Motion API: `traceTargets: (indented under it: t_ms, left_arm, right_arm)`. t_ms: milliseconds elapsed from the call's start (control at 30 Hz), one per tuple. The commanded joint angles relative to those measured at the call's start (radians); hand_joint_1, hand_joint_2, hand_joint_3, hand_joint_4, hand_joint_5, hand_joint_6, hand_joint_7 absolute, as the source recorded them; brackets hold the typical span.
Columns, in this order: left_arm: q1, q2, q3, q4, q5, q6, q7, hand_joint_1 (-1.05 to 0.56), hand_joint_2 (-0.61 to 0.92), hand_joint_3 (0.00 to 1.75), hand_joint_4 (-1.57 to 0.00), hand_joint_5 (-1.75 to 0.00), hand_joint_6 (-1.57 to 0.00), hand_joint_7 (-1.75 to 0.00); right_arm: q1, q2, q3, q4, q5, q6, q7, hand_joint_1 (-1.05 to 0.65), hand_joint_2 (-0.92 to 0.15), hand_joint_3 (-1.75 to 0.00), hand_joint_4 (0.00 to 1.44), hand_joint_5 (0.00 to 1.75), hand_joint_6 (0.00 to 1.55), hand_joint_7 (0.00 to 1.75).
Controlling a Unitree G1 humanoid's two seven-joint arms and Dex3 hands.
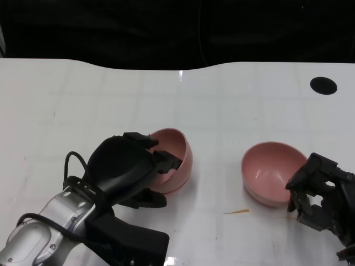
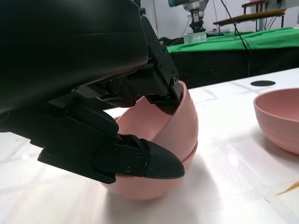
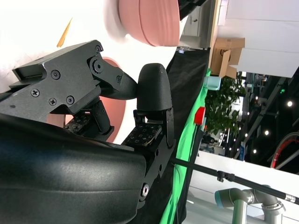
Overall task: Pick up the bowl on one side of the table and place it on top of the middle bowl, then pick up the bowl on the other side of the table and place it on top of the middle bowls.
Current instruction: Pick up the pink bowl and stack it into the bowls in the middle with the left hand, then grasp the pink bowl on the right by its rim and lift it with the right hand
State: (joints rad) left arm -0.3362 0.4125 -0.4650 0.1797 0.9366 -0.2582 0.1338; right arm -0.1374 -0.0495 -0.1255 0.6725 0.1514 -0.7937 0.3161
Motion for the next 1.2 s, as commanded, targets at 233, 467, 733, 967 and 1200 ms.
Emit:
traceTargets:
  t_ms: [233, 467, 733, 967, 1200]
  left_arm:
    - [0.001, 0.02, 0.01, -0.029, 0.009, 0.013, -0.006, -0.81, 0.92, 0.26, -0.53, 0.0, -0.71, 0.0]
    - [0.067, 0.04, 0.139, -0.202, -0.068, -0.009, 0.044, -0.84, 0.92, 0.33, -0.57, -0.01, -0.7, 0.0]
    - [0.1, 0.033, 0.194, -0.248, -0.142, -0.019, 0.015, -0.83, 0.92, 0.34, -0.56, -0.01, -0.7, 0.0]
    - [0.12, 0.02, 0.228, -0.265, -0.215, -0.028, -0.004, -0.83, 0.92, 0.34, -0.56, 0.0, -0.7, 0.0]
    - [0.171, 0.013, 0.275, -0.293, -0.292, -0.032, -0.013, -0.81, 0.92, 0.32, -0.58, -0.01, -0.71, 0.0]
  right_arm:
    - [-0.003, -0.016, -0.012, 0.006, 0.0, -0.019, -0.012, -0.13, -0.66, -0.98, 0.82, 1.7, 0.74, 1.41]
    - [-0.004, -0.024, -0.012, 0.007, 0.004, -0.02, -0.001, -0.11, -0.68, -0.97, 0.81, 1.69, 0.74, 1.4]
    - [-0.005, -0.023, -0.014, 0.011, 0.011, -0.022, 0.002, -0.1, -0.68, -0.96, 0.82, 1.68, 0.75, 1.4]
    - [-0.008, -0.022, -0.016, 0.018, 0.015, -0.027, 0.006, -0.1, -0.69, -0.96, 0.82, 1.69, 0.75, 1.4]
    - [-0.007, -0.024, -0.015, 0.016, 0.02, -0.019, 0.007, -0.1, -0.69, -0.95, 0.83, 1.69, 0.75, 1.4]
